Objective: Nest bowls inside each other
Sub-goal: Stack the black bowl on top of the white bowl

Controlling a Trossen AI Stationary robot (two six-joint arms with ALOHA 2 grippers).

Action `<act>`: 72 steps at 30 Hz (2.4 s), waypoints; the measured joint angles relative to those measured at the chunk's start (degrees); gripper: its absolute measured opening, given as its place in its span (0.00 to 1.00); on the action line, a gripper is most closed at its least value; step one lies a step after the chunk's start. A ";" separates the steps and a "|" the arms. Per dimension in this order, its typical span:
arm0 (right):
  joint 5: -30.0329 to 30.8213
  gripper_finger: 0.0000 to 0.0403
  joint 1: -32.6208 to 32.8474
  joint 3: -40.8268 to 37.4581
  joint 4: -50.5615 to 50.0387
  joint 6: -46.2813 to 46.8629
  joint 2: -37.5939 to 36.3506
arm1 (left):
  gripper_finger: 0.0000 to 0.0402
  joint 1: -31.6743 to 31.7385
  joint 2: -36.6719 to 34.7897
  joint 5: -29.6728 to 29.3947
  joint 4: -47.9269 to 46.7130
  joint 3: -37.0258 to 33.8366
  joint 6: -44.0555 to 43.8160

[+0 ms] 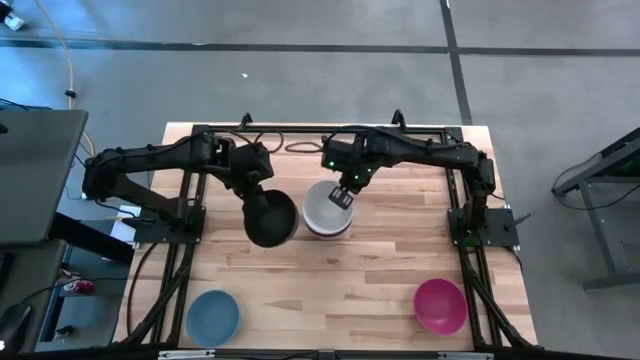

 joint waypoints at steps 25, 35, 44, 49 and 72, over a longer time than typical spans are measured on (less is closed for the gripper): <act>10.28 0.29 1.68 -1.45 2.34 -0.19 -12.13 | 0.00 5.00 3.92 3.17 4.59 6.95 1.16; 14.14 0.33 7.62 -1.45 3.09 -3.78 -18.81 | 0.00 5.64 21.03 3.26 -0.45 27.44 7.89; 19.04 0.33 18.64 -1.47 7.04 -4.81 -25.61 | 0.00 5.21 32.02 3.46 -6.38 36.44 11.45; 21.88 0.33 25.85 -1.47 12.95 -7.43 -29.45 | 0.00 5.20 34.17 4.00 -6.68 38.12 11.63; 29.00 0.33 45.00 -1.47 18.84 -10.54 -33.73 | 0.00 6.19 41.21 5.19 -7.37 38.67 8.87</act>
